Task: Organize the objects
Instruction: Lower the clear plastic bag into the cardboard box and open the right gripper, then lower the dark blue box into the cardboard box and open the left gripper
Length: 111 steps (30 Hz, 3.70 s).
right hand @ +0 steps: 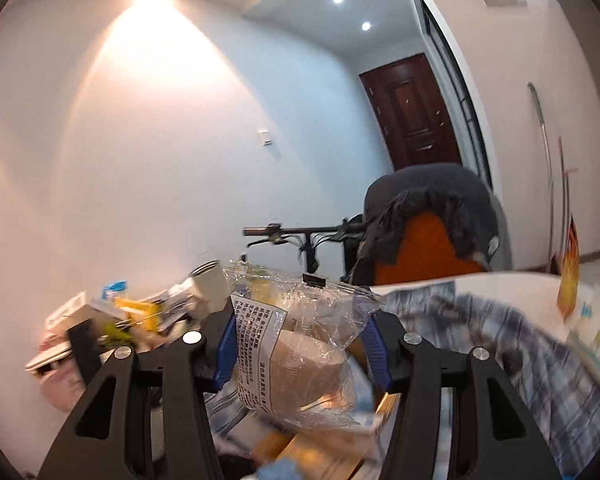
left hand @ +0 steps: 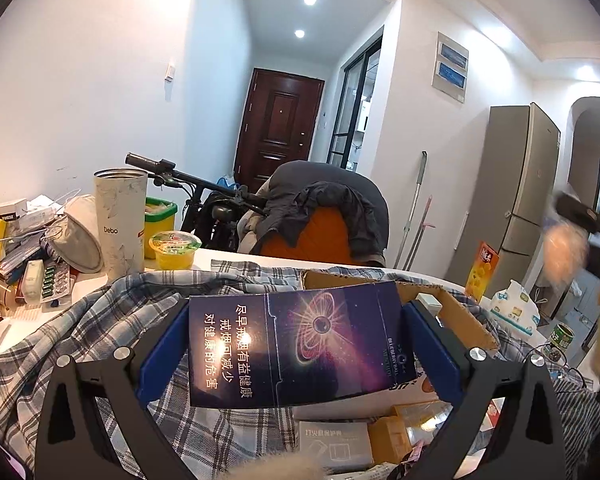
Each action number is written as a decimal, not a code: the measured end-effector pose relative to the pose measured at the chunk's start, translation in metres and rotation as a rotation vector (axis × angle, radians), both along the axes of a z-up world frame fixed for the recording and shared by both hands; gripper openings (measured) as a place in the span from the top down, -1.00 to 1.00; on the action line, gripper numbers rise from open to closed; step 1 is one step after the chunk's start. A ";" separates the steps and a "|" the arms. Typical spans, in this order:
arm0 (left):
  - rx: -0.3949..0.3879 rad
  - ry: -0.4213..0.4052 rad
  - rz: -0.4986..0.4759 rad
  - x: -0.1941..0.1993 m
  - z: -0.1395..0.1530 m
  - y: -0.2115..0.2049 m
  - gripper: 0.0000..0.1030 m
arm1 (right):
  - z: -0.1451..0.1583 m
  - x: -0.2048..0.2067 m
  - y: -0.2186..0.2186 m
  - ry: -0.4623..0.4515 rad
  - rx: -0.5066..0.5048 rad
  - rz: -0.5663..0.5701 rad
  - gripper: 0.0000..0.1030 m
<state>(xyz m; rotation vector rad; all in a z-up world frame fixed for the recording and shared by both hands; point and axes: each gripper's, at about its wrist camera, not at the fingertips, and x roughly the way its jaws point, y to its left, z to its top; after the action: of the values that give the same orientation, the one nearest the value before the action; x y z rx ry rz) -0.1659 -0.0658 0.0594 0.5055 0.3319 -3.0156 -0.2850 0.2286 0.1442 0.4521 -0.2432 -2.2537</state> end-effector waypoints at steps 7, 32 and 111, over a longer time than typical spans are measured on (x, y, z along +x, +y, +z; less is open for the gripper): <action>-0.007 0.003 -0.001 0.000 0.000 0.002 -0.99 | -0.052 -0.015 -0.017 0.018 -0.023 -0.043 -0.02; -0.032 -0.023 -0.018 -0.004 -0.004 0.013 -0.99 | -0.096 -0.045 -0.036 -0.196 0.151 -0.038 -0.03; -0.068 -0.344 -0.200 -0.118 -0.034 0.069 -0.99 | -0.084 -0.033 -0.018 -0.095 0.171 -0.236 -0.99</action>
<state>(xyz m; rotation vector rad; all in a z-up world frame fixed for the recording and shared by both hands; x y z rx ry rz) -0.2840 0.0031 0.0256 1.0903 0.1628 -3.0295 -0.3176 0.2102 0.0604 0.6515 -0.1592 -2.4988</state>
